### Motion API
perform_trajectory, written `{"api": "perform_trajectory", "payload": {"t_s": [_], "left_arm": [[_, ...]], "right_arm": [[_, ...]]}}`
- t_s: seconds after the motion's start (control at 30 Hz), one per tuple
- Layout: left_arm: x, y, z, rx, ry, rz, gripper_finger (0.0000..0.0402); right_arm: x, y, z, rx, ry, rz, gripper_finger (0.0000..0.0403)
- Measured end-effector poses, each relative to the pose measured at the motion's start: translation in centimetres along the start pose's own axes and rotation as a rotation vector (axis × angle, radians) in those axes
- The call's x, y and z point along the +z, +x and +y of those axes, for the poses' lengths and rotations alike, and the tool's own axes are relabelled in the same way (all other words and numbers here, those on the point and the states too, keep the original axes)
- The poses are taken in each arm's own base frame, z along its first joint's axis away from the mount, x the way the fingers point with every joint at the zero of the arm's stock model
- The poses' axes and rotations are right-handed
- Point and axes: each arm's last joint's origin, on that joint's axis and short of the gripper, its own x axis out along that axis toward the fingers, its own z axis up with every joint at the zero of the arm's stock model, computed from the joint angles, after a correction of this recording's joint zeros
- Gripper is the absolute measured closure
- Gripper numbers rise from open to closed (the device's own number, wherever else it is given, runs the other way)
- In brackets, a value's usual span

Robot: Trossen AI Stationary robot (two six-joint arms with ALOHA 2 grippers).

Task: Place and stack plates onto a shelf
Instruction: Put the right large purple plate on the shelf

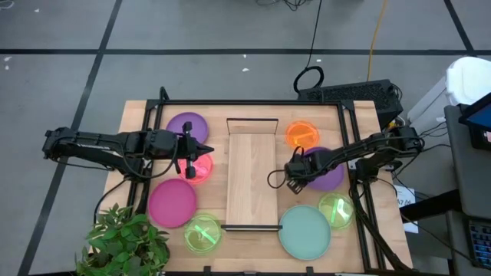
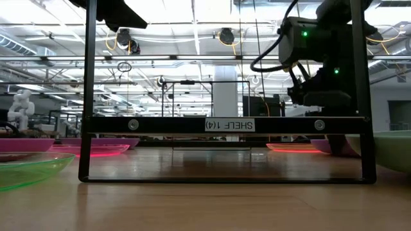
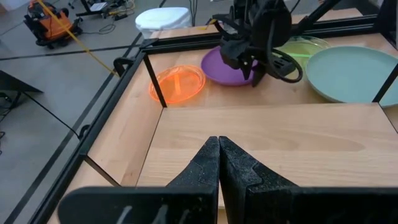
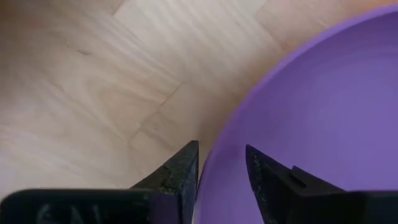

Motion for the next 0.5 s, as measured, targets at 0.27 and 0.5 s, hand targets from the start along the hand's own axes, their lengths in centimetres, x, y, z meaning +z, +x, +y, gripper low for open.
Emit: {"api": "perform_trajectory", "payload": {"t_s": [0.27,0.5], "left_arm": [[0.0,0.0,0.0,0.0,0.005,0.0,0.0398],[0.0,-0.01,0.0,0.0,0.006,0.0,0.0398]], "right_arm": [[-0.11,-0.01,-0.17,-0.012,-0.01,0.018,0.0361],[-0.26,-0.68,-0.37,-0.052,-0.035,0.072,0.0393]]}}
